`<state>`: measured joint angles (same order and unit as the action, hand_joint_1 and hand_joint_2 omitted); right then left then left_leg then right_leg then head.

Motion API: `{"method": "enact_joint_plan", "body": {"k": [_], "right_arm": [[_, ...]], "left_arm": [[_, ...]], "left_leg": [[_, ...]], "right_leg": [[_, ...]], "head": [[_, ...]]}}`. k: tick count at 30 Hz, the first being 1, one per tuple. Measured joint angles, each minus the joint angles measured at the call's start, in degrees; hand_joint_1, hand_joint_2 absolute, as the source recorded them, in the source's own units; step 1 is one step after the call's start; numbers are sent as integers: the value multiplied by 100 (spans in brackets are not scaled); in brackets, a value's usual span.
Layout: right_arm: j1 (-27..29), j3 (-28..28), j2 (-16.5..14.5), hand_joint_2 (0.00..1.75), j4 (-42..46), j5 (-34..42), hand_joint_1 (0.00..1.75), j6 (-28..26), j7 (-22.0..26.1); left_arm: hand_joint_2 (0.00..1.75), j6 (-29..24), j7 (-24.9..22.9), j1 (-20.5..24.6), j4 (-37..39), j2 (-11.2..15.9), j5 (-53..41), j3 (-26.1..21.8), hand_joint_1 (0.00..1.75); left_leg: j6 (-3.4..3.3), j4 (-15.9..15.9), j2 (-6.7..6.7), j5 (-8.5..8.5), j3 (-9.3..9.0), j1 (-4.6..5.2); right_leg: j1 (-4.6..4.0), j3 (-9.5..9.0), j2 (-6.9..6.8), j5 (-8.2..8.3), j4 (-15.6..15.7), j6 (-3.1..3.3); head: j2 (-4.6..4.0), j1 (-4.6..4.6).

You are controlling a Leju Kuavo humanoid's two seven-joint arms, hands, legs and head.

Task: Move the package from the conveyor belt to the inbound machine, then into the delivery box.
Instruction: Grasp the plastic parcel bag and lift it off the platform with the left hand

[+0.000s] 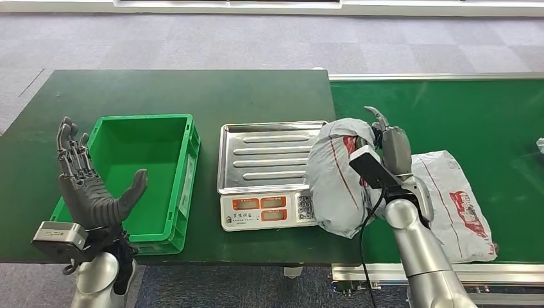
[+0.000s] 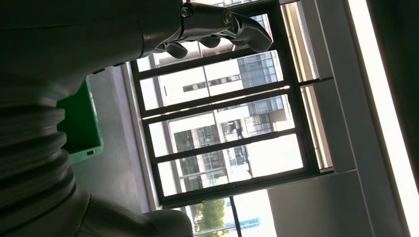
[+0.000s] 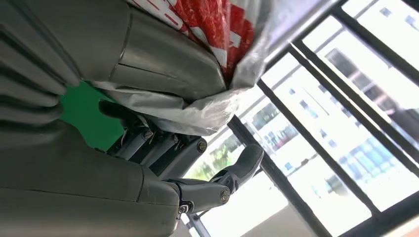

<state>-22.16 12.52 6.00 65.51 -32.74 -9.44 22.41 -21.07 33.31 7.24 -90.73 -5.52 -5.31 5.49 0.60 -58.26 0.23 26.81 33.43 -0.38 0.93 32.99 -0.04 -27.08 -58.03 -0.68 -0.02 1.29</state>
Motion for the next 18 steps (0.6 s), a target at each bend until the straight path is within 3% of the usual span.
{"method": "enact_joint_plan", "body": {"k": [6, 11, 18], "right_arm": [[-143, -38, -16, 175, 125, 62, 175, -21, -49], [-1421, -52, -210, 175, -504, 447, 175, 420, -343], [-2646, -8, -783, 175, -2428, 433, 175, 1030, -516]], "left_arm": [[175, -4, 6, 11, -1, -8, 0, 1, 0], [175, -46, 20, 177, 57, -57, 4, 58, 0], [175, 2, 2, 431, 236, -74, 72, 233, 0]], "left_leg": [[0, 0, 2, 0, 0, 0], [2, 0, 5, -11, 2, 0], [8, 0, 3, -20, 5, -1]], "right_leg": [[3, 3, 2, 2, 0, -3], [-3, 5, 9, 12, -1, -3], [-10, 10, 4, 15, -4, 1]], "head": [[-1, 0], [0, 0], [0, 0]]}}
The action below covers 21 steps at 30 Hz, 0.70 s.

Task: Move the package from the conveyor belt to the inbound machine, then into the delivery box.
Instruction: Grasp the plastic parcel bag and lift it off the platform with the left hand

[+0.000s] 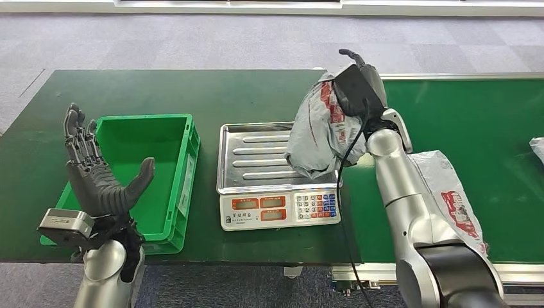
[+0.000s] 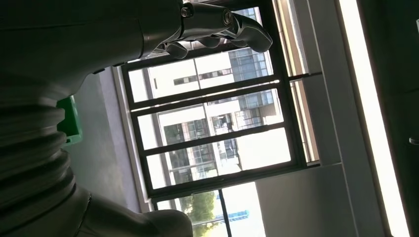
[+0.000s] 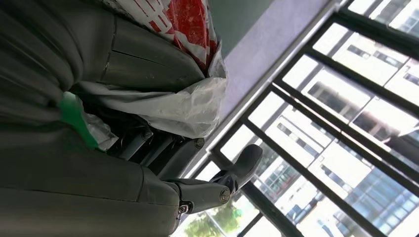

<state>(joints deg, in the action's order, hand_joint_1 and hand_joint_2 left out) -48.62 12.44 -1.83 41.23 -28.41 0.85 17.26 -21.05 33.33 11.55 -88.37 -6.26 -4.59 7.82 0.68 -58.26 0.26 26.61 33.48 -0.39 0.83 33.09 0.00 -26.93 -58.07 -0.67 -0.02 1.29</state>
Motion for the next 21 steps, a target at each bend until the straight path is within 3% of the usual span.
{"method": "enact_joint_plan", "body": {"k": [6, 10, 15, 19, 21], "right_arm": [[-508, 174, -606, 175, -1016, -121, 175, 497, 45], [-562, 334, -918, 0, -1365, -291, 175, 699, 2], [-558, 501, -1217, 0, -1640, -345, 175, 886, 10], [-564, 569, -1333, 0, -1745, -380, 4, 933, -106], [-593, 638, -1380, 0, -1822, -530, 0, 1023, -601]], "left_arm": [[175, 72, -34, 213, 172, -77, 41, 174, 0], [175, 126, -104, 326, 269, -142, 41, 252, 0], [175, 150, -138, 410, 370, -203, 36, 277, 0], [175, 151, -139, 441, 422, -226, 34, 280, 0], [175, 151, -156, 446, 432, -227, 33, 280, 0]], "left_leg": [[1, 1, 0, 0, 11, -2], [1, 1, -2, 0, 16, -3], [1, 0, -1, 0, 18, -3], [1, 0, -2, 0, 19, -2], [1, 0, -1, 0, 18, -2]], "right_leg": [[-2, 16, 1, 0, -1, 1], [-2, 18, -3, -1, -1, 2], [1, 21, -2, 0, -1, 1], [1, 20, -2, 0, -1, 1], [0, 20, 0, 0, -1, 1]], "head": [[0, 0], [0, 0], [0, 0], [-1, 0], [0, 0]]}}
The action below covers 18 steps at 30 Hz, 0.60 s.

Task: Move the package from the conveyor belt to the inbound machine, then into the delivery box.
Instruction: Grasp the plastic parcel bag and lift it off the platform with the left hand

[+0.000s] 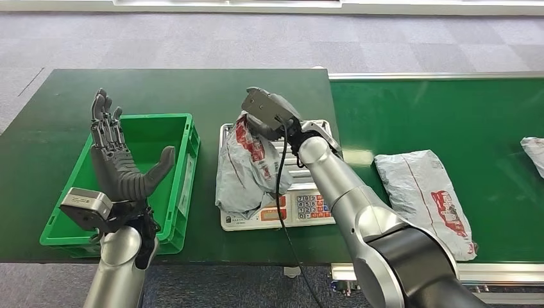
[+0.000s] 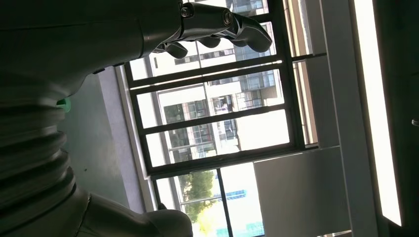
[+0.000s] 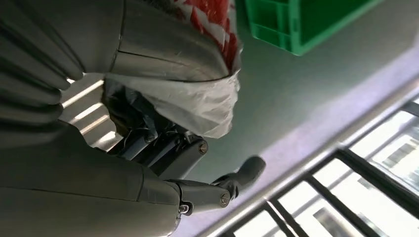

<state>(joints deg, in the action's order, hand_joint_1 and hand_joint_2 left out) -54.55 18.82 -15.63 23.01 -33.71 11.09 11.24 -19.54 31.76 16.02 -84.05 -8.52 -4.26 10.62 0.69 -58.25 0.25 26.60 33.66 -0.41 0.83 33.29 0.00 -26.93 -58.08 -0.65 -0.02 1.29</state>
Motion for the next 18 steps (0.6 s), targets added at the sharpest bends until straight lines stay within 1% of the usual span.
{"method": "enact_joint_plan", "body": {"k": [3, 4, 5, 7, 11, 13, 16, 18], "right_arm": [[-63, 221, -49, 0, -182, -454, 0, 209, -1459], [-64, 306, -51, 0, -234, -572, 0, 234, -1845], [-54, 376, -48, 0, -280, -649, 0, 219, -2090], [-20, 447, -23, 0, -355, -673, 0, 86, -2247], [70, 443, 84, 0, -449, -493, 0, -446, -2183], [100, 407, 133, 0, -479, -437, 0, -688, -2237], [125, 351, 220, 0, -506, -441, 0, -940, -2347], [134, 304, 271, 0, -515, -431, 0, -1051, -2319]], "left_arm": [[175, 0, -77, 10, 21, 0, 0, -1, 0], [175, 0, -96, 11, 33, 0, 0, -1, 0], [175, 0, -109, 12, 46, 0, 0, -2, 0], [175, 0, -138, 11, 71, 0, 0, -2, 0], [175, -40, -366, 9, 117, 1, -153, -2, 0], [175, -107, -538, 11, 160, 1, -342, -2, 0], [175, -148, -722, 14, 244, 0, -580, 0, 0], [175, -146, -781, 15, 287, 0, -656, 2, 0]], "left_leg": [[0, 0, 0, 0, -2, 0], [0, 0, 0, 0, -2, 0], [0, 0, 1, 0, -2, 0], [0, 0, 3, 0, -3, 0], [0, -1, 2, 0, -2, 0], [0, -1, 2, 0, -2, 0], [0, -1, 2, 0, -2, 1], [0, -1, 4, 0, -2, 1]], "right_leg": [[-1, 0, -1, 0, 0, 0], [-2, 0, -2, 0, 0, 0], [-2, 1, -1, 0, 0, 0], [-2, 2, 2, 1, 0, 1], [-1, 2, 2, 1, 0, 1], [-1, 2, 3, 1, 0, 1], [-1, 2, 3, 1, 0, 1], [-1, 3, 4, 2, 0, 1]], "head": [[0, 0], [0, 0], [0, 0], [0, 0], [-1, -1], [0, -1], [0, 0], [0, 0]]}}
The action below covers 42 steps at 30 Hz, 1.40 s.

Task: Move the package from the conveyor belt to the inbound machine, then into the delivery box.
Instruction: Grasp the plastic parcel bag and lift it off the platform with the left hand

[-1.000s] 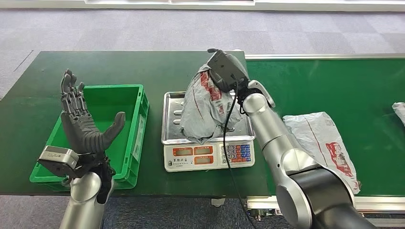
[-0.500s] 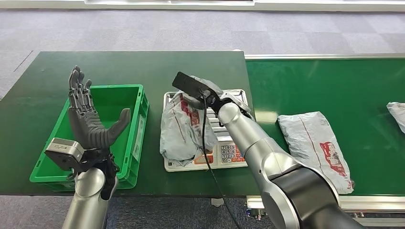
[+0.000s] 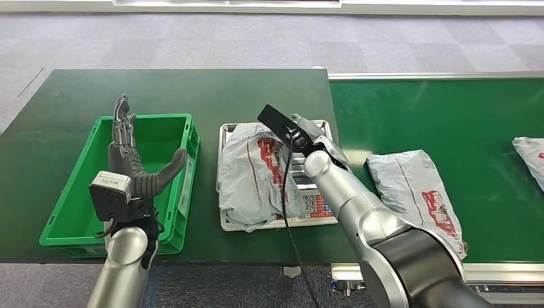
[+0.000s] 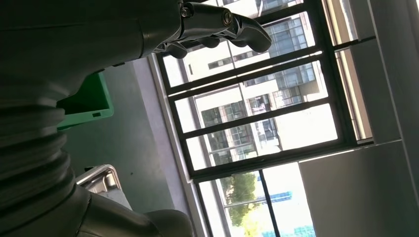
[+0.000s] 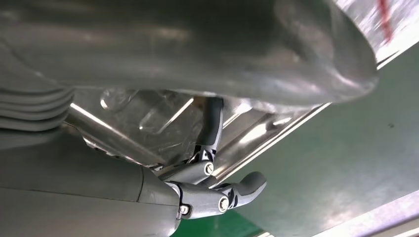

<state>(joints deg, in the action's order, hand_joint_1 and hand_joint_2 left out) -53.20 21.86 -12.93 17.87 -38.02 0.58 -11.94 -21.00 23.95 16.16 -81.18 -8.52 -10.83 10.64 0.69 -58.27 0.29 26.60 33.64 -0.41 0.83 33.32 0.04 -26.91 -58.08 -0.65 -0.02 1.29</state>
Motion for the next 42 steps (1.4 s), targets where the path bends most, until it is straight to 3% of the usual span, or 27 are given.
{"method": "enact_joint_plan", "body": {"k": [5, 11, 15, 20, 23, 27, 30, 35, 36, 40, 42], "right_arm": [[0, -217, 96, 0, 53, 216, 0, -586, 750], [-12, -363, 159, 0, 132, 274, 0, -777, 1065], [-17, -494, 212, 0, 442, 227, 0, -1518, 1628], [242, -769, 364, 0, 1835, 201, 0, -2004, 1987], [653, -959, 492, 0, 2899, 560, 0, -2333, 2619], [1674, -1156, 558, 175, 4305, 1317, 0, -3554, 4265], [2631, -1199, 547, 175, 5347, 1641, 0, -4013, 5072], [3482, -1240, 538, 175, 6259, 1720, 0, -4051, 5207], [3591, -1247, 538, 175, 6356, 1750, 0, -4051, 5209], [4189, -1251, 526, 175, 6725, 1950, 0, -4051, 5209], [4411, -1245, 509, 175, 6899, 1958, 0, -4051, 5210]], "left_arm": [[175, 58, -203, 1, 87, 2, -275, 72, 0], [175, 68, -246, 2, 147, 2, -402, 121, 0], [175, 14, -336, 12, 199, -1, -707, 127, 0], [175, 132, -814, 257, 529, -2, -1551, 181, 0], [175, 467, -1356, 630, 1012, -23, -2297, 384, 0], [175, 901, -1792, 1246, 2026, -208, -3025, 771, 0], [175, 1028, -1906, 1722, 2947, -471, -3256, 1061, 0], [175, 1076, -1926, 2162, 3925, -773, -3307, 1305, 0], [175, 1131, -1945, 2228, 4086, -820, -3321, 1338, 4], [175, 1494, -2432, 2431, 4704, -1042, -3313, 1674, 175], [175, 1601, -2845, 2507, 4910, -1111, -3150, 2056, 175]], "left_leg": [[0, -1, -1, 0, 0, 0], [0, 0, 0, 0, 0, 0], [0, -1, 0, 0, 0, 0], [0, -5, -4, 0, 0, 0], [-1, -7, -19, 0, 0, 0], [-3, -8, -29, 2, 1, 0], [-7, -7, -26, 6, 6, 2], [-8, -6, -10, 7, 6, 4], [-8, -6, -12, 7, 5, 3], [-7, -4, -30, 4, 6, 2], [-7, -3, -28, 5, 7, 2]], "right_leg": [[0, 0, 1, 0, 0, 0], [-1, 1, 2, 0, 0, 0], [0, 0, 0, 0, 0, 0], [1, 0, -6, 0, 1, 0], [2, -6, -21, 0, 2, 0], [5, -10, -28, -1, 4, -1], [7, -7, -27, -1, 4, -1], [6, 2, -14, -1, 4, -1], [4, 0, -15, -1, 4, -1], [3, -8, -34, -2, 4, -2], [4, -8, -33, -2, 4, -2]], "head": [[0, 0], [0, 0], [0, 0], [0, 0], [0, 0], [0, -1], [0, -1], [0, -1], [0, -1], [0, -1], [0, -2]]}}
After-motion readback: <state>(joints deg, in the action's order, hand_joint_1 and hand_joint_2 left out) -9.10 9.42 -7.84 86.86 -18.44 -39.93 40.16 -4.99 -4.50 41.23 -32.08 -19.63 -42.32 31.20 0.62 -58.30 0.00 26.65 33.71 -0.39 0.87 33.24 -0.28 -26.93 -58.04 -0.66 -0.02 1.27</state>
